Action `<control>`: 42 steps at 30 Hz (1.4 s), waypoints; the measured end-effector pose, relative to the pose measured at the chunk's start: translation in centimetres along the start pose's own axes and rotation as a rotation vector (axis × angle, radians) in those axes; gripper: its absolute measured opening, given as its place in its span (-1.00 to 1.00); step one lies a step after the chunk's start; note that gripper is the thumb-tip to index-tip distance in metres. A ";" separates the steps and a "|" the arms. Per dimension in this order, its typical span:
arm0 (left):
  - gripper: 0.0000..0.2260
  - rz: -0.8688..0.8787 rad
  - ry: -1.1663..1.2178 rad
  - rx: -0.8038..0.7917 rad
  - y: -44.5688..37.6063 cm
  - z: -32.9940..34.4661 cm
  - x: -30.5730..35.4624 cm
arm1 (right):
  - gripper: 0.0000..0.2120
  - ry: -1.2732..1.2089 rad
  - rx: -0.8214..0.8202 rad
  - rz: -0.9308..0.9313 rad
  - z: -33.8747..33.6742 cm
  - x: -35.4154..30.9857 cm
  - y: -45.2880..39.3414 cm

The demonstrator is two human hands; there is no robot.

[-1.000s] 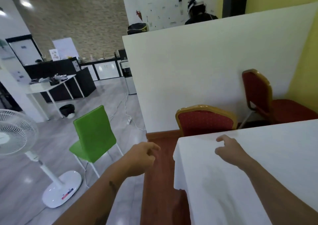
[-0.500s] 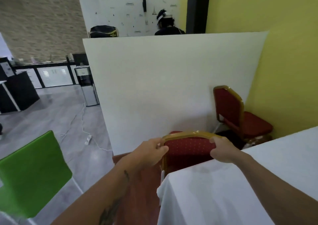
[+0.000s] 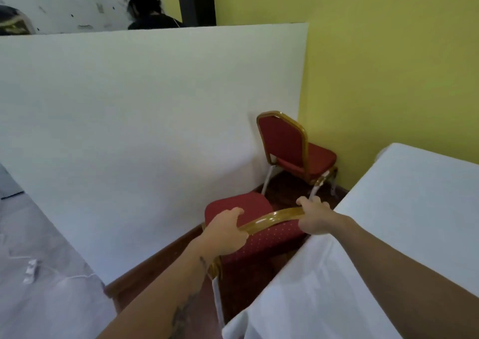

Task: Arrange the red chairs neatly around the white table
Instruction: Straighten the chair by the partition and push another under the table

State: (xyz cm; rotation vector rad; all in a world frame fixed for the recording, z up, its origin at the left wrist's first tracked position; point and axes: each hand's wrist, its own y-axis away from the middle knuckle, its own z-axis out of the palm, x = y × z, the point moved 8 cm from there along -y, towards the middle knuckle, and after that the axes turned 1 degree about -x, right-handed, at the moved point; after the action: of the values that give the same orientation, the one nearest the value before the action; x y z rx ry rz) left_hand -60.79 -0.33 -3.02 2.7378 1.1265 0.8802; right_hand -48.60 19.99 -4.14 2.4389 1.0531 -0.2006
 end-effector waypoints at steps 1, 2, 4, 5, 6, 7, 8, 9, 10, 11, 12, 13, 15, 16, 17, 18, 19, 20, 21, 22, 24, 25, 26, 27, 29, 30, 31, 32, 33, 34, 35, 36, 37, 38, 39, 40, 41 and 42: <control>-0.37 0.002 -0.023 -0.020 -1.3 0.3 -0.3 | -0.30 0.000 -0.015 0.016 0.4 -0.1 -1.2; -0.36 -0.002 -0.044 -0.058 -2.5 0.9 -0.8 | -0.31 0.021 -0.029 0.033 0.9 -0.2 -2.3; -0.36 0.004 -0.072 -0.167 -3.9 2.8 -1.6 | -0.40 0.101 -0.020 0.050 1.5 -0.4 -4.0; -0.37 0.007 -0.091 -0.210 -4.4 3.9 -2.0 | -0.48 0.125 -0.003 0.049 1.6 -0.5 -4.7; -0.40 0.009 -0.113 -0.233 -5.0 4.9 -2.5 | -0.57 0.133 0.004 0.044 1.7 -0.5 -5.3; -0.42 0.012 -0.134 -0.225 -5.8 5.4 -2.8 | -0.64 0.126 0.006 0.038 1.7 -0.6 -5.6; -0.44 0.021 -0.146 -0.208 -6.5 5.5 -2.9 | -0.70 0.117 0.012 0.034 1.7 -0.6 -5.8; -0.45 0.039 -0.155 -0.214 -7.2 5.5 -2.8 | -0.74 0.113 0.023 0.035 1.6 -0.5 -5.7; -0.45 0.065 -0.166 -0.251 -7.8 5.6 -2.5 | -0.76 0.121 0.037 0.040 1.6 -0.4 -5.8; -0.46 0.093 -0.182 -0.306 -8.3 5.7 -2.3 | -0.78 0.132 0.048 0.048 1.6 -0.4 -5.8; -0.46 0.121 -0.203 -0.356 -8.9 5.9 -2.3 | -0.78 0.135 0.061 0.055 1.5 -0.5 -5.8; -0.47 0.148 -0.226 -0.392 -9.4 5.9 -2.2 | -0.79 0.133 0.075 0.069 1.5 -0.7 -5.7; -0.51 0.199 -0.270 -0.441 -10.3 5.9 -2.5 | -0.80 0.135 0.103 0.120 1.5 -1.1 -5.4; -0.55 0.217 -0.281 -0.455 -10.6 6.1 -2.6 | -0.81 0.138 0.111 0.144 1.5 -1.4 -5.1; -0.58 0.237 -0.293 -0.470 -10.7 6.0 -2.8 | -0.82 0.149 0.121 0.163 1.4 -1.8 -4.9; -0.60 0.267 -0.314 -0.492 -10.8 5.8 -3.2 | -0.82 0.156 0.129 0.193 1.6 -2.5 -4.6; -0.59 0.296 -0.340 -0.509 -10.9 5.3 -3.9 | -0.83 0.159 0.131 0.222 1.9 -3.4 -4.4; -0.58 0.319 -0.363 -0.523 -11.2 4.7 -4.9 | -0.84 0.161 0.134 0.244 2.3 -4.5 -4.2; -0.56 0.334 -0.383 -0.543 -11.5 4.0 -6.2 | -0.86 0.156 0.138 0.268 2.9 -5.7 -4.0; -0.56 0.346 -0.400 -0.564 -11.9 3.3 -7.4 | -0.87 0.140 0.144 0.290 3.5 -6.7 -3.9; -0.59 0.371 -0.439 -0.595 -12.9 1.4 -9.7 | -0.87 0.068 0.152 0.330 4.5 -8.8 -3.8; -0.61 0.389 -0.466 -0.610 -13.4 0.3 -11.0 | -0.86 0.014 0.152 0.347 5.0 -10.0 -3.9; -0.63 0.401 -0.498 -0.618 -14.1 -0.8 -12.3 | -0.84 -0.042 0.150 0.358 5.5 -11.3 -3.9; -0.64 0.411 -0.527 -0.620 -14.6 -2.1 -13.4 | -0.81 -0.091 0.148 0.359 6.0 -12.7 -4.0; -0.61 0.401 -0.596 -0.599 -16.3 -4.8 -15.8 | -0.78 -0.143 0.150 0.339 7.1 -15.4 -4.2; -0.60 0.388 -0.628 -0.561 -17.4 -6.3 -16.9 | -0.78 -0.150 0.159 0.320 7.6 -16.8 -4.3; -0.59 0.372 -0.652 -0.512 -18.3 -8.0 -17.9 | -0.79 -0.158 0.172 0.297 8.1 -18.1 -4.6; -0.58 0.339 -0.662 -0.459 -19.4 -9.5 -18.9 | -0.79 -0.171 0.190 0.272 8.6 -19.2 -4.9; -0.58 0.298 -0.647 -0.412 -20.5 -10.8 -20.1 | -0.80 -0.190 0.215 0.248 8.9 -20.1 -5.2; -0.60 0.248 -0.597 -0.352 -21.1 -12.1 -21.1 | -0.81 -0.205 0.240 0.227 9.2 -20.9 -5.5; -0.65 0.185 -0.497 -0.276 -21.7 -13.3 -22.3 | -0.82 -0.210 0.260 0.212 9.4 -21.5 -5.8; -0.70 0.103 -0.343 -0.192 -22.0 -14.3 -23.7 | -0.82 -0.200 0.271 0.203 9.7 -21.8 -6.2; -0.74 0.014 -0.154 -0.119 -21.8 -15.0 -24.9 | -0.82 -0.178 0.267 0.201 10.0 -22.0 -6.4; -0.76 -0.090 0.063 -0.054 -21.5 -15.1 -26.1 | -0.82 -0.154 0.243 0.210 10.5 -22.0 -6.6; -0.75 -0.193 0.291 0.006 -21.2 -14.9 -26.9 | -0.81 -0.144 0.210 0.227 11.1 -21.8 -6.8; -0.69 -0.292 0.496 0.042 -20.6 -14.3 -27.2 | -0.81 -0.158 0.178 0.245 11.7 -21.5 -6.9; -0.56 -0.377 0.695 0.058 -20.2 -13.3 -26.9 | -0.80 -0.187 0.157 0.258 12.1 -21.0 -7.0; -0.42 -0.448 0.874 0.073 -20.4 -11.7 -26.7 | -0.80 -0.209 0.145 0.269 12.3 -20.6 -7.0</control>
State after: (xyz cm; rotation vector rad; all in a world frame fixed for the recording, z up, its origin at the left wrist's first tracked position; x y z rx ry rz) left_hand -95.07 -4.93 -11.38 1.9602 1.7892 2.0284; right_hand -67.34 4.89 -11.09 2.5887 0.6324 -0.4441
